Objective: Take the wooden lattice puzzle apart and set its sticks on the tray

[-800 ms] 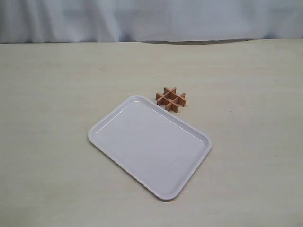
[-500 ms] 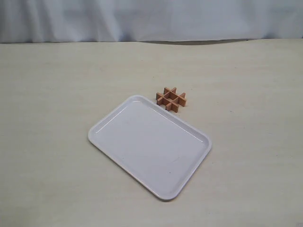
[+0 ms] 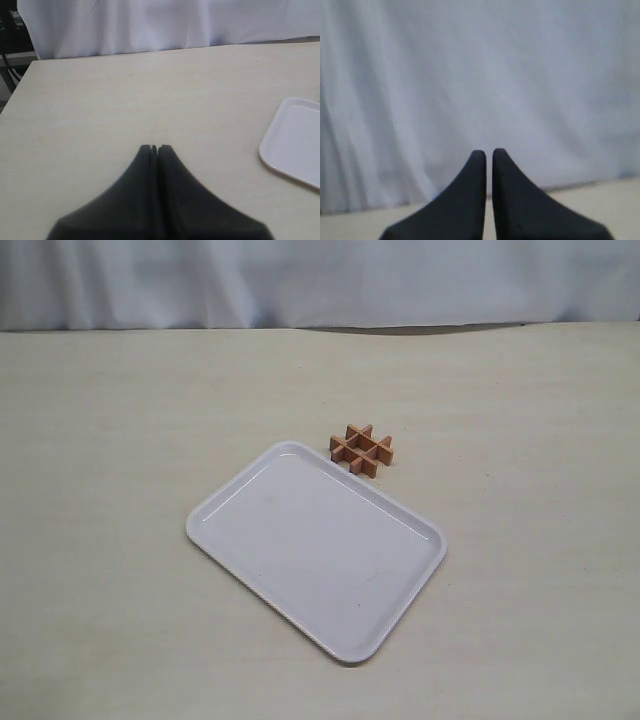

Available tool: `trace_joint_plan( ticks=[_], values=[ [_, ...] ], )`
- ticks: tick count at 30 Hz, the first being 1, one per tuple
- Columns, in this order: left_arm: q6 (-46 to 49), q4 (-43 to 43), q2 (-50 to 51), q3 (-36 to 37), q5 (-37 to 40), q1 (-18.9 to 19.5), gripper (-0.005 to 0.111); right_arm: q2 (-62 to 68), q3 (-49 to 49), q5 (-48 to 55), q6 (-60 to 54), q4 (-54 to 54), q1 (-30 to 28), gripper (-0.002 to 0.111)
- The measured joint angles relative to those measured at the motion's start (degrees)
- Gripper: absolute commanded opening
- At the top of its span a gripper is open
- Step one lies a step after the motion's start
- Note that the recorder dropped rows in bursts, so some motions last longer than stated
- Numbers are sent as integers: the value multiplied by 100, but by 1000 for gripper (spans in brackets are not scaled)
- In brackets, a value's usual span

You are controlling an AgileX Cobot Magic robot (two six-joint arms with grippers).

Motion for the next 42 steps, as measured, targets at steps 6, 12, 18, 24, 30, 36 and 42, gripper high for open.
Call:
trace_joint_plan(
  ticks=[6,12,18,24,30,36,42],
  values=[
    [0,0,0,0,0,0,0,0,0,-2027,0,0,0,5],
    [0,0,0,0,0,0,0,0,0,-2980,1459,0,0,5],
    [0,0,0,0,0,0,0,0,0,-2979,2360,0,0,5],
    [0,0,0,0,0,0,0,780,-103,-2912,1972,203,0,5],
    [0,0,0,0,0,0,0,2435,-798,-2592,1777,199,0,5],
    [0,0,0,0,-3,0,0,4673,-1515,-2590,2125,-694,0,5],
    [0,0,0,0,-13,0,0,7058,-2578,-2612,2859,-2425,0,5]
  ],
)
